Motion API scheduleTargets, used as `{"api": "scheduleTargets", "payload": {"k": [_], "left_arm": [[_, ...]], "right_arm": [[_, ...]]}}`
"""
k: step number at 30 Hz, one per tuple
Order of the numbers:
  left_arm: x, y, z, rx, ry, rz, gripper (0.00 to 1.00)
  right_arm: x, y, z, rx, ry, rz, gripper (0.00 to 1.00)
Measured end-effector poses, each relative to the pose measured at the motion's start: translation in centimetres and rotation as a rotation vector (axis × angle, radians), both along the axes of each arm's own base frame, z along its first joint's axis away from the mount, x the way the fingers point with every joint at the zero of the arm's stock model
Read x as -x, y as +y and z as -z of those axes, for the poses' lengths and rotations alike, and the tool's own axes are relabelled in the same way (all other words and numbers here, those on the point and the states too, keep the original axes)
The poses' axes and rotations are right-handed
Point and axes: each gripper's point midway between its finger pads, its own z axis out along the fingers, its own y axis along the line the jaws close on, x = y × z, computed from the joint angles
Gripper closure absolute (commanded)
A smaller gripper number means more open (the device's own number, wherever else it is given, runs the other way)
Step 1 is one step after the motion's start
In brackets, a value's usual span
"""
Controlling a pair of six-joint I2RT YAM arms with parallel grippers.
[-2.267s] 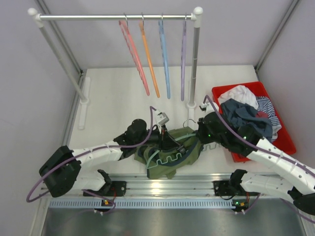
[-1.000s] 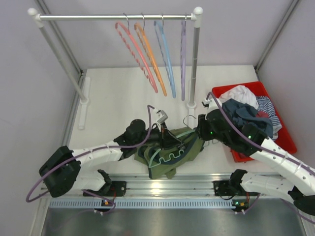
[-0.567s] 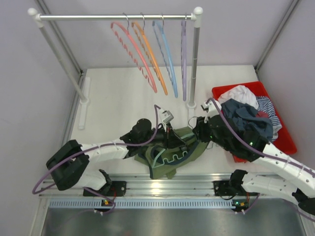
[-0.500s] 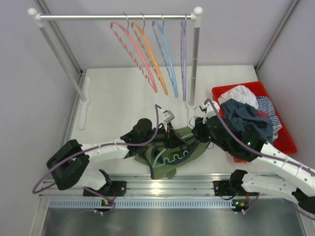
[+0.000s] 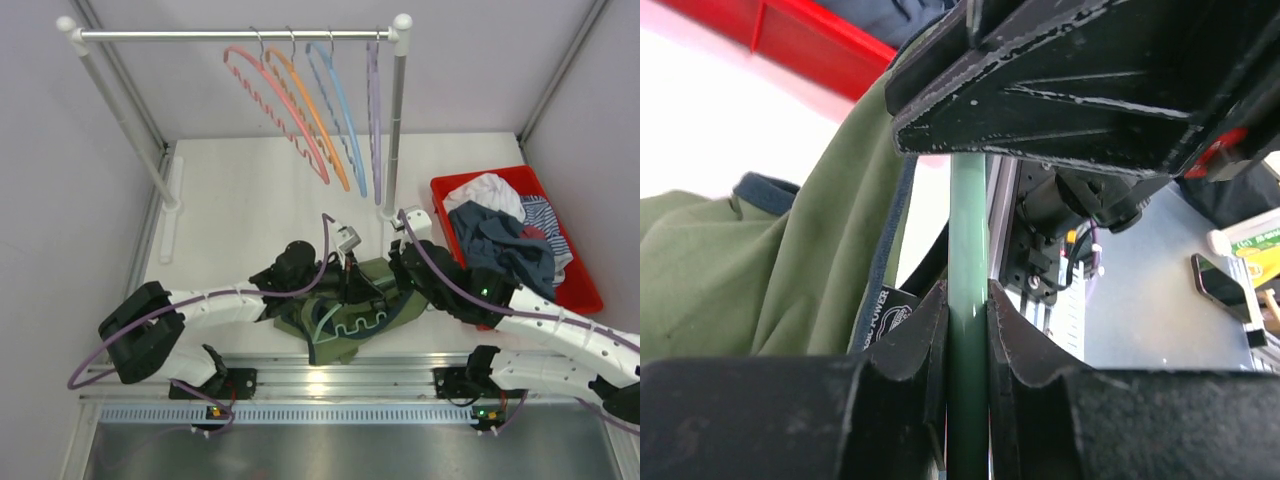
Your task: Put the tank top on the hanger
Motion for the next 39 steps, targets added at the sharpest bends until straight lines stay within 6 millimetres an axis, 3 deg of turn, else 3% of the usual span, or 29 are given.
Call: {"api": "scheduleTargets", "payload": {"k": [1,5,9,20,28,33,39], "left_arm": [[0.0,0.0,0.1,-0.006,0.005,0.001,0.88],[0.3,0.1,0.7,-0.029,0.021,0.003,0.69],[-0.4,0.1,0.1,-0.017,0.006,-0.037,0.61],[-2.7,1.6,-3.1,0.013,-0.042,-0.219,0.57],[-4.2,5.3,-6.2,0.026,-0.046,-0.427,0.55],[-4.8,9.0,-4.9,-0.068,0.031,-0.593,0.56],[-3.4,11.9,-0.3,-0.268,0.143,-0.644,0.59]], "right_arm": [[0.0,-0.1,0.3,0.015,-0.002,-0.003,1.0],[0.3,-0.3,1.1,0.055,-0.009,-0.017,1.0],[0.5,-0.5,1.2,0.068,-0.025,-0.017,1.0],[1.1,0.0,0.5,0.038,-0.072,-0.05,1.0],[1.4,0.0,0.6,0.069,-0.084,-0.072,1.0],[1.7,-0.1,0.8,0.093,-0.084,-0.083,1.0],[2.1,-0.2,0.7,0.108,-0.087,-0.091,1.0]]}}
